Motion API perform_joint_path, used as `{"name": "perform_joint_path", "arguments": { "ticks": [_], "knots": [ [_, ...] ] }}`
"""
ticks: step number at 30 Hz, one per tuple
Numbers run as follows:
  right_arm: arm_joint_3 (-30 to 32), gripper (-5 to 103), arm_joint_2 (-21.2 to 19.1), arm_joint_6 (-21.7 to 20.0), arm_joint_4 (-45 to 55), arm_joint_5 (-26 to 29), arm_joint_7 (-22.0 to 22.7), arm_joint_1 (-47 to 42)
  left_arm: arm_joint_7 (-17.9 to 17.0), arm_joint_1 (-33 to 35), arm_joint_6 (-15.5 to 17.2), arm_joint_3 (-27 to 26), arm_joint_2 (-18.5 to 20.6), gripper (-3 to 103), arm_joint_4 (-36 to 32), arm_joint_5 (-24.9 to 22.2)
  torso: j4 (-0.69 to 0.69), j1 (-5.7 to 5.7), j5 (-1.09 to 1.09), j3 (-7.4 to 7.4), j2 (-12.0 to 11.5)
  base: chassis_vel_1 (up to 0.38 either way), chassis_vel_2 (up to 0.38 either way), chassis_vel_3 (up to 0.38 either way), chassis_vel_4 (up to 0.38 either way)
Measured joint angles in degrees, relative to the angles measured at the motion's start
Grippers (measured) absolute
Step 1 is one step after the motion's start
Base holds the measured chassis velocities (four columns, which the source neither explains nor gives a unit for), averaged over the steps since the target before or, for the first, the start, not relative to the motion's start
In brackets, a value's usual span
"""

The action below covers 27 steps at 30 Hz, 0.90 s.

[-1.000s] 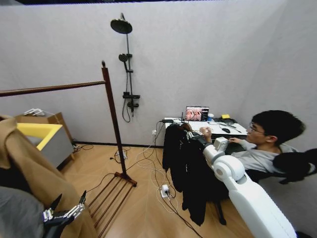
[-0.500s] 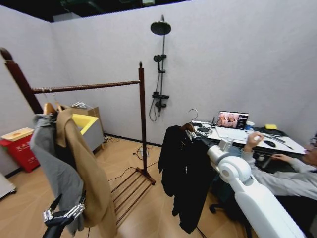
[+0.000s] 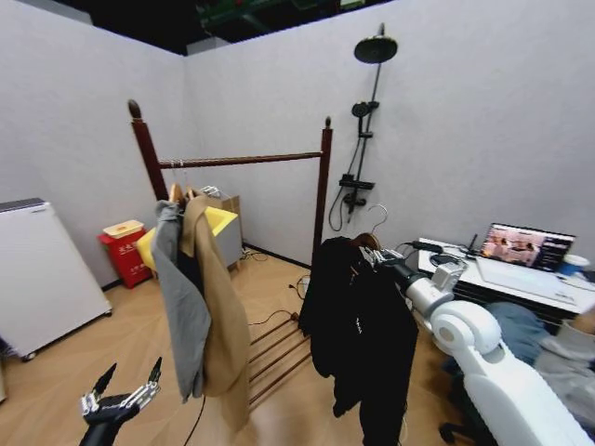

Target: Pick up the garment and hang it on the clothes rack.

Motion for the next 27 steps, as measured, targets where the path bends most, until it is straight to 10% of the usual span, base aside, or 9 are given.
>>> {"name": "perform_joint_path", "arguments": {
  "ticks": [27],
  "knots": [
    [-0.3, 10, 1.7, 0.7, -5.9, -6.7, 0.6, 3.2, 0.0, 0.0, 0.0, 0.0, 0.0, 100, 0.0, 0.0, -0.02, 0.00, 0.01, 0.00, 0.0, 0.052, 0.055, 0.057, 0.056]
  ]
}}
